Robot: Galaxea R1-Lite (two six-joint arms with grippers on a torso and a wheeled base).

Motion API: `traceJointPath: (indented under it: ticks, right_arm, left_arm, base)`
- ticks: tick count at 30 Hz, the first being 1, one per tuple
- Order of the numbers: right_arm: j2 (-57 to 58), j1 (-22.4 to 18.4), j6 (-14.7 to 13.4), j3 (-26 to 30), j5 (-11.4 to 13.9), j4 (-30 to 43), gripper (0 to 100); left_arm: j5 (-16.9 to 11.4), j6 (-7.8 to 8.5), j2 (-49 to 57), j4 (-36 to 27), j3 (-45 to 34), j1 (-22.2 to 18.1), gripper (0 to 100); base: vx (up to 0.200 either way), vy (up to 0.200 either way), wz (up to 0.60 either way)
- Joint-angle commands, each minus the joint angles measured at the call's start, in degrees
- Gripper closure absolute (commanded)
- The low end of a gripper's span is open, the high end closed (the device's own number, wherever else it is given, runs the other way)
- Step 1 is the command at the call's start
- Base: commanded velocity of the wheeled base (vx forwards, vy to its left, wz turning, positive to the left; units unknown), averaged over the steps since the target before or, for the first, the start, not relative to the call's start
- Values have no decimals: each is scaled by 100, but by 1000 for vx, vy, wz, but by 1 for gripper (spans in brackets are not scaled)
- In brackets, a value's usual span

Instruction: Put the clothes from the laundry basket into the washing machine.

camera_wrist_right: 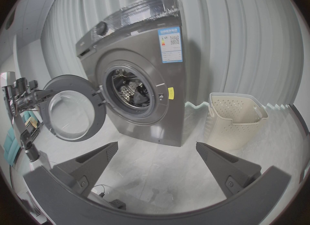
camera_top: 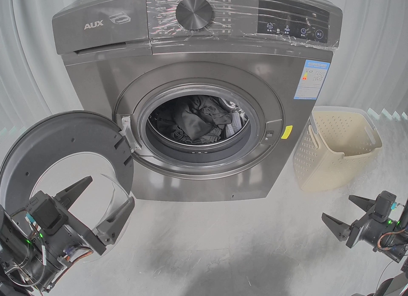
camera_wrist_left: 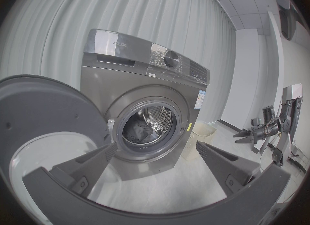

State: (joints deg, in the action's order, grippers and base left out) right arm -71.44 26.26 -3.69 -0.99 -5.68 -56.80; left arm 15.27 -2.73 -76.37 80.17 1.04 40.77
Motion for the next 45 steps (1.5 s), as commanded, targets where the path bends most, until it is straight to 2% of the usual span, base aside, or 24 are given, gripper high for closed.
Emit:
traceJointPath:
  ticks: [1,3,4,6,7,8,12,16,20,21,23,24,28,30,32,36,38,40,42,45]
  right_arm:
    - [1580,-16,-17,99,-82,872,0]
    - [1765,-51,-17,99,-91,1065,0]
    - [2222,-209,-17,99,-91,1575,0]
    - [2468,-314,-9,99,-91,1839,0]
    - [2881,-508,-9,99,-74,2287,0]
    - [3487,-798,9,99,-56,2876,0]
    - [4982,-1211,71,90,-12,4045,0]
    - [5957,-1518,158,90,-3,4871,0]
    - [6581,-1756,158,46,67,5548,0]
    - [6581,-1756,158,46,67,5548,0]
    - [6651,-1800,106,20,41,5600,0]
    - [6651,-1808,106,28,32,5565,0]
    - [6651,-1817,141,37,-135,5513,0]
    - [6651,-1817,141,37,-144,5513,0]
    - [6651,-1826,141,37,-170,5513,0]
    - [6651,-1826,123,46,-179,5513,0]
    - [6651,-1826,123,46,-170,5513,0]
    - [6651,-1826,123,37,-135,5513,0]
    - [6651,-1826,167,46,-109,5513,0]
    - [6651,-1826,308,46,-170,5495,0]
  left_arm:
    - [-60,62,1300,-968,-104,-78,0]
    - [-68,53,1441,-1143,-104,-78,0]
    - [-7,1,1687,-1460,-104,-95,0]
    - [11,-8,1801,-1601,-104,-130,0]
    - [11,-17,1995,-1847,-104,-209,0]
    - [2,1,2294,-2251,-104,-376,0]
    - [-42,-78,2988,-3174,-104,-745,0]
    - [-42,-202,3577,-3965,-104,-1053,0]
    - [-95,-166,4447,-4896,-104,-1624,0]
    - [-95,-166,4447,-4896,-104,-1624,0]
    - [-420,-184,5282,-5723,-104,-1985,0]
    - [-561,-193,5493,-5925,-104,-2125,0]
    - [-1387,-228,6521,-6637,-104,-2758,0]
    - [-1967,-245,6987,-6953,-104,-3127,0]
    - [-2318,-228,7172,-7261,-104,-3329,0]
    - [-2178,-237,7136,-7586,-104,-3479,0]
    - [-2134,-210,7189,-7603,-104,-3769,0]
    - [-2266,-272,7497,-7612,-104,-4164,0]
    - [-2283,-193,7514,-7621,-104,-4156,0]
    - [-2283,-219,7602,-7612,-104,-4103,0]
  base:
    - [-200,0,0]
    - [-200,0,0]
    - [-200,0,0]
    - [0,0,0]
    - [0,0,0]
    - [0,0,0]
    - [0,0,0]
    - [0,0,0]
    - [0,0,0]
    - [0,0,0]
    - [0,0,0]
    - [0,0,0]
    - [0,0,0]
    - [0,0,0]
    - [0,0,0]
    - [0,0,0]
    - [0,0,0]
    - [0,0,0]
    - [0,0,0]
    - [0,0,0]
